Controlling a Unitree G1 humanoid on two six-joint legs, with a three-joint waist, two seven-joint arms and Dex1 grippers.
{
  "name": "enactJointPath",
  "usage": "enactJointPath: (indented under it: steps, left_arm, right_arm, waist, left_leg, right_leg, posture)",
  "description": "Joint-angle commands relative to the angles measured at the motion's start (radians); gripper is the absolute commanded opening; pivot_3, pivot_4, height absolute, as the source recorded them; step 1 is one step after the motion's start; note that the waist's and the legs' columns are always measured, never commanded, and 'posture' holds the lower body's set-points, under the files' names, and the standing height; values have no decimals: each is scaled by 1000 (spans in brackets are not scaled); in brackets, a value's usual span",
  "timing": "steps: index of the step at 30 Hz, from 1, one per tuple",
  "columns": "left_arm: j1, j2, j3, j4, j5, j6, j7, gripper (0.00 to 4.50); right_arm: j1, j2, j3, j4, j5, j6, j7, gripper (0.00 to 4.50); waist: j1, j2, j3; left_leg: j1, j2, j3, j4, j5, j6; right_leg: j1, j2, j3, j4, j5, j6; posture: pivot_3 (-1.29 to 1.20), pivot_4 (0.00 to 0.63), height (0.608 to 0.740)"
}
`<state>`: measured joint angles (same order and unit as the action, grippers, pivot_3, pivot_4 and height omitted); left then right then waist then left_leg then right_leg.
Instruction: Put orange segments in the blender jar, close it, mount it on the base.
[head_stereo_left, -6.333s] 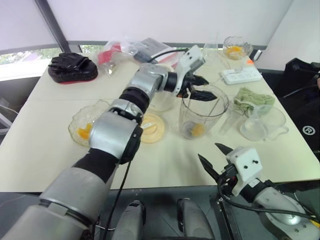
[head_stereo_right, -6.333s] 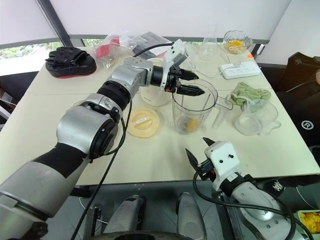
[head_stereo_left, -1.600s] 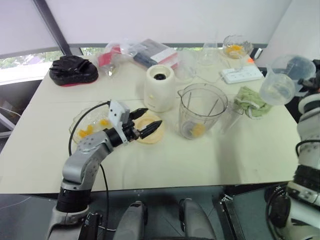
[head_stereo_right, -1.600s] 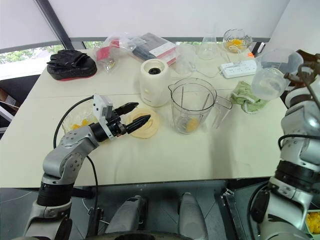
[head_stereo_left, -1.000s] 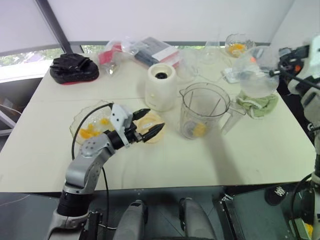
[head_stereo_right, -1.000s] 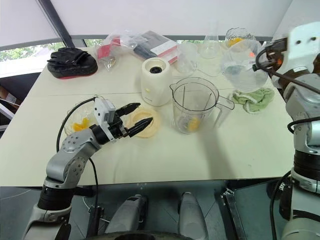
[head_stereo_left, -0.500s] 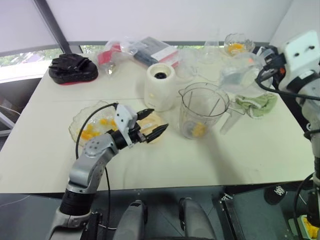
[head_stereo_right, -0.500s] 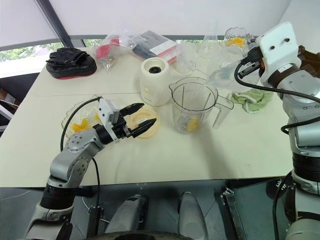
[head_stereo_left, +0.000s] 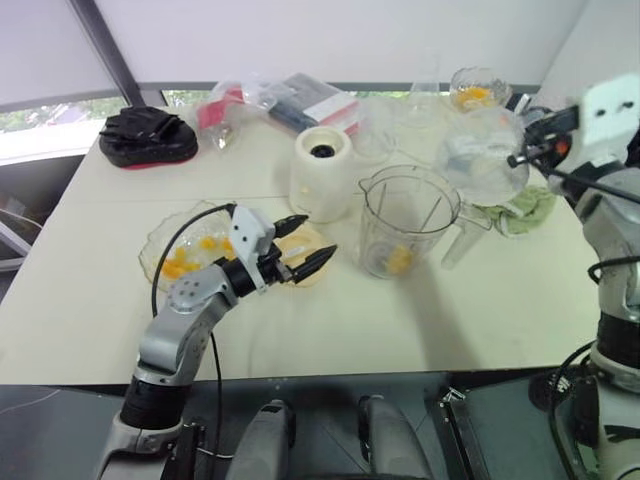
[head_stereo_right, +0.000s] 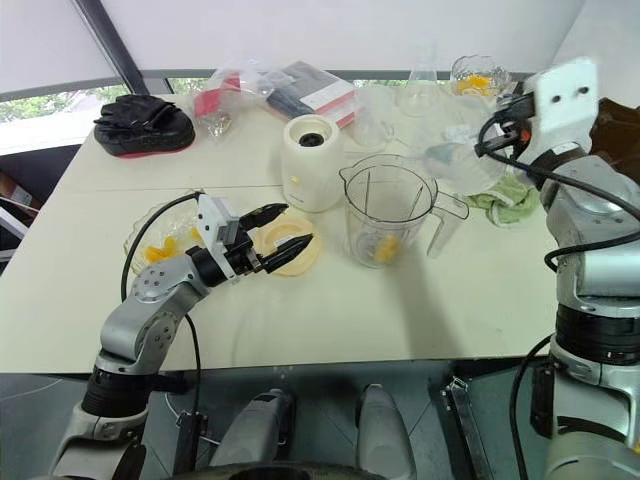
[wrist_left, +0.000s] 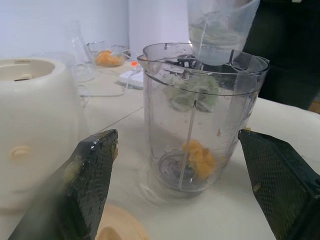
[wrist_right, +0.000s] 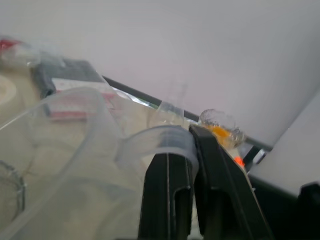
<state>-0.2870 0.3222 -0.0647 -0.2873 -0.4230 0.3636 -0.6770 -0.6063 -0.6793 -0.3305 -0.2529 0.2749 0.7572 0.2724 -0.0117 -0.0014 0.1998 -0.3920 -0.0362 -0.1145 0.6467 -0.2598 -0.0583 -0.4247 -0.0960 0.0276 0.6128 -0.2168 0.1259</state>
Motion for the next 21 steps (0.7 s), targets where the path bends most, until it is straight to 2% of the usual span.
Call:
enactJointPath:
  steps: [1, 10, 15, 21]
  left_arm:
    - [-11, 1, -2, -20, -1, -14, -1, 4044]
    - [-31, 8, -2, -7, -3, -6, -12, 4044]
    - [-31, 11, 1, 3, -5, -9, -22, 4044]
    - [-24, 15, 6, 14, -2, -20, -30, 4044]
  right_arm:
    - [-67, 49, -142, -46, 76, 83, -82, 44]
    - [-103, 144, -298, -36, 172, 146, -201, 44]
    - [-105, 240, -420, -10, 219, 86, -311, 44]
    - [2, 319, -452, 33, 184, -82, -368, 44]
  waist:
    - [0, 0, 0]
    - [-3, 0, 0]
    - [-3, 0, 0]
    - [-4, 1, -1]
  left_leg:
    - [0, 0, 0, 0, 0, 0]
    - [0, 0, 0, 0, 0, 0]
    - [0, 0, 0, 0, 0, 0]
    - [1, 0, 0, 0, 0, 0]
  right_leg:
    - [0, 0, 0, 0, 0, 0]
    - [0, 0, 0, 0, 0, 1]
    - [0, 0, 0, 1, 1, 1]
    - [0, 0, 0, 1, 1, 2]
  posture:
    - [0, 150, 740]
    - [0, 150, 740]
    - [0, 150, 740]
    - [0, 150, 740]
